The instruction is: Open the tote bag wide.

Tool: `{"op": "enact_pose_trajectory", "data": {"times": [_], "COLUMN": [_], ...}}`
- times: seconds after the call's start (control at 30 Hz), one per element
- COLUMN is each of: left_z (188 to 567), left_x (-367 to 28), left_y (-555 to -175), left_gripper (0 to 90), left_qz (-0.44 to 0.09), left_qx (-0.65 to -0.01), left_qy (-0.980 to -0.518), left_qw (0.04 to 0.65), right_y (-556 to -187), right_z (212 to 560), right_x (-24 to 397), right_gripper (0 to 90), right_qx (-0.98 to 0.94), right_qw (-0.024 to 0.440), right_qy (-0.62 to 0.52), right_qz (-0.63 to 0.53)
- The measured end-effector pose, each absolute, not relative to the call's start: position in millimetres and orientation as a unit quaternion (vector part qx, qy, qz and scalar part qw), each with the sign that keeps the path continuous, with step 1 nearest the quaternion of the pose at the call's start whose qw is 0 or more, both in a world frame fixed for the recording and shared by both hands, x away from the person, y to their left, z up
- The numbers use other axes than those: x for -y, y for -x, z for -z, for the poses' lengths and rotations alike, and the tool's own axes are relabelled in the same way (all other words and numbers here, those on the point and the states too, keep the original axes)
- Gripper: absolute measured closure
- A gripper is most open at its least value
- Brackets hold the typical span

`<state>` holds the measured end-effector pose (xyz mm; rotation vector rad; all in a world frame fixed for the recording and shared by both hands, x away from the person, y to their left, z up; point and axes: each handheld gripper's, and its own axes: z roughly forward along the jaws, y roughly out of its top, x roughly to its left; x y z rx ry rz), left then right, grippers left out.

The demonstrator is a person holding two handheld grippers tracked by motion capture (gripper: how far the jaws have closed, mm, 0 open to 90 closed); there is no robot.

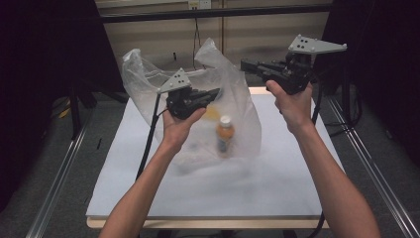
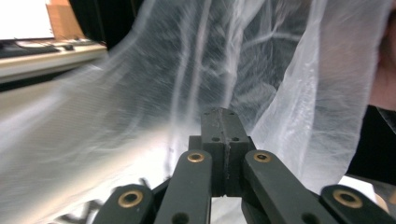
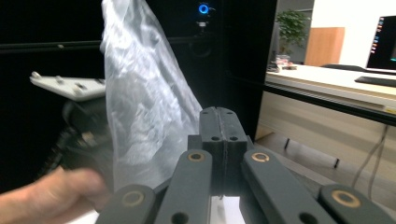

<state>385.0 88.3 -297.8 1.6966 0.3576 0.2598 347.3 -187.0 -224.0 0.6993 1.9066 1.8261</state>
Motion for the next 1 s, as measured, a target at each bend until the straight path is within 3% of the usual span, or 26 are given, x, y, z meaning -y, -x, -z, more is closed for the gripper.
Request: {"op": "enact_pose_trajectory", "data": {"times": [0.37,0.73,1.0], "left_z": [315,342,365], "left_x": [-62,-84,-80], "left_y": [-387,-390,-382], "left_gripper": [90.0,90.0,90.0], "left_qz": [-0.094,-0.082,-0.066], "left_qx": [-0.155,-0.182,-0.186], "left_qy": [-0.756,-0.760,-0.768], "left_qw": [0.629,0.618,0.609], "right_y": [-348,-354,-346], "right_z": [237,312,345], "right_x": [177,175,178], "right_gripper": [90.0,90.0,90.0], "right_qx": [-0.706,-0.733,-0.750], "right_qw": [0.177,0.124,0.124], "right_qy": [-0.244,-0.275,-0.291], "right_qz": [-0.641,-0.610,-0.580]}}
